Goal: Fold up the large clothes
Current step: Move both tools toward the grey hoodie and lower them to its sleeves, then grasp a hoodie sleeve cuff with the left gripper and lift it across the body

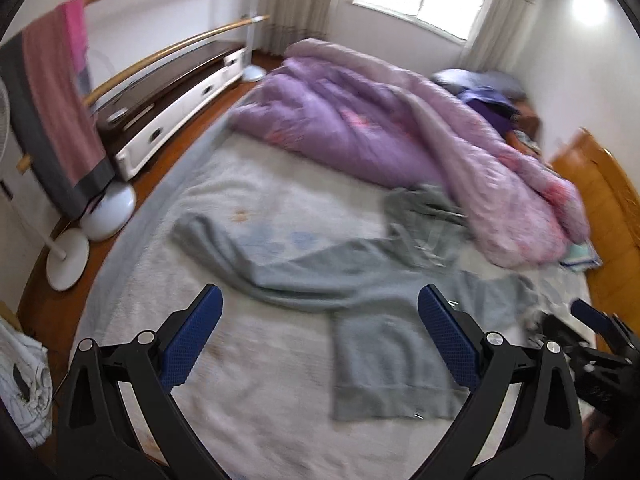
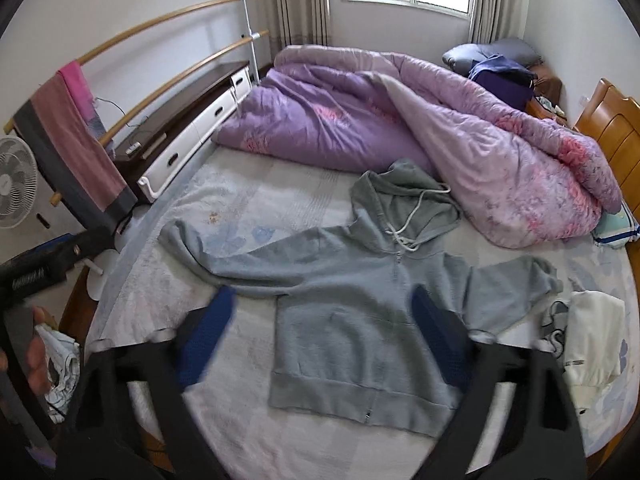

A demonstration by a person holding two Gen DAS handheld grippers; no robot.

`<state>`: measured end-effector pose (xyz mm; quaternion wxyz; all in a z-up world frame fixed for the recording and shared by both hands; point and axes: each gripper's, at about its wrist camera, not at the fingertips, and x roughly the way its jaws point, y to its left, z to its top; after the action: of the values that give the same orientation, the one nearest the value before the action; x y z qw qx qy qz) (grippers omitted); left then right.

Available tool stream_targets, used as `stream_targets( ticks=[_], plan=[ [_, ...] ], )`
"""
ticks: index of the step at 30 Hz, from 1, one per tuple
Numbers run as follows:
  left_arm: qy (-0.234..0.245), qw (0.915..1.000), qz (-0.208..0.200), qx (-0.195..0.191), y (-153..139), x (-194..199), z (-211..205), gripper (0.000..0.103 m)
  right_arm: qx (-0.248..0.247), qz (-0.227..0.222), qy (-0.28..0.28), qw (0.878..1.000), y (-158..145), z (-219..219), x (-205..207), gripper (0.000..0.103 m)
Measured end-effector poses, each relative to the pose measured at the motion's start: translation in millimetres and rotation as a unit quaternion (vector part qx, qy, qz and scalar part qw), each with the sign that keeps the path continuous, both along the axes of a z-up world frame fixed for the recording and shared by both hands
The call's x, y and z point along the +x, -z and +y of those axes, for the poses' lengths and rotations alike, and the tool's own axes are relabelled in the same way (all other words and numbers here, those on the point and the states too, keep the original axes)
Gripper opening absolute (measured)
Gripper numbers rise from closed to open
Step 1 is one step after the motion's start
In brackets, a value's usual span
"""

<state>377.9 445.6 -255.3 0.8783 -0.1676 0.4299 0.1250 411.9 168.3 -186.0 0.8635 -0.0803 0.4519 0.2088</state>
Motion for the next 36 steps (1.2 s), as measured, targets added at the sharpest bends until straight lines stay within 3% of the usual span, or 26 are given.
stream_targets(
  ticks=[4,6,9,11,15,17,19,21,23,27,29,30,32,34,36],
  plan=[
    [-0.048,0.9982,0.032,-0.016,52,19,74,0.098,-0.001,0.024,0.005,1.0,36,28,24,0.054],
    [-0.083,0.9947,0.044,-0.042,83,29,116,0.098,0.003,0.043,0.006,0.999,58,36,38,0.037],
    [-0.144,0.9864,0.053,-0.058,132,42,171,0.098,0.012,0.07,0.006,0.997,89,45,56,0.025],
    [-0.187,0.977,0.074,-0.071,170,52,205,0.098,0.007,0.08,0.006,0.997,110,52,69,0.022],
    [-0.241,0.9629,0.077,-0.094,223,63,247,0.097,0.001,0.099,0.011,0.995,160,59,97,0.021],
    [-0.252,0.9575,0.082,-0.114,250,72,260,0.091,0.003,0.108,0.017,0.994,179,60,107,0.021],
    [-0.244,0.9573,0.086,-0.129,274,84,269,0.074,0.002,0.123,0.02,0.992,202,61,118,0.022],
    [-0.228,0.9578,0.099,-0.144,299,101,274,0.072,0.008,0.134,0.021,0.991,219,61,125,0.022],
    [-0.221,0.9594,0.101,-0.144,315,112,276,0.069,0.022,0.152,0.024,0.988,238,59,135,0.023],
    [-0.233,0.9517,0.112,-0.165,345,122,282,0.069,0.044,0.175,0.026,0.983,265,57,150,0.024],
    [-0.231,0.9543,0.114,-0.151,351,126,282,0.069,0.056,0.188,0.028,0.98,278,56,158,0.024],
    [-0.228,0.9565,0.112,-0.143,351,128,281,0.064,0.06,0.191,0.027,0.979,282,56,160,0.024],
    [-0.218,0.9629,0.102,-0.123,347,130,278,0.023,0.062,0.196,0.025,0.978,291,58,165,0.024],
    [-0.223,0.9621,0.078,-0.137,339,125,282,0.015,0.064,0.207,0.019,0.976,302,63,170,0.024],
    [-0.231,0.9651,0.047,-0.113,313,115,282,0.015,0.063,0.219,0.009,0.974,313,70,173,0.024]
  ],
)
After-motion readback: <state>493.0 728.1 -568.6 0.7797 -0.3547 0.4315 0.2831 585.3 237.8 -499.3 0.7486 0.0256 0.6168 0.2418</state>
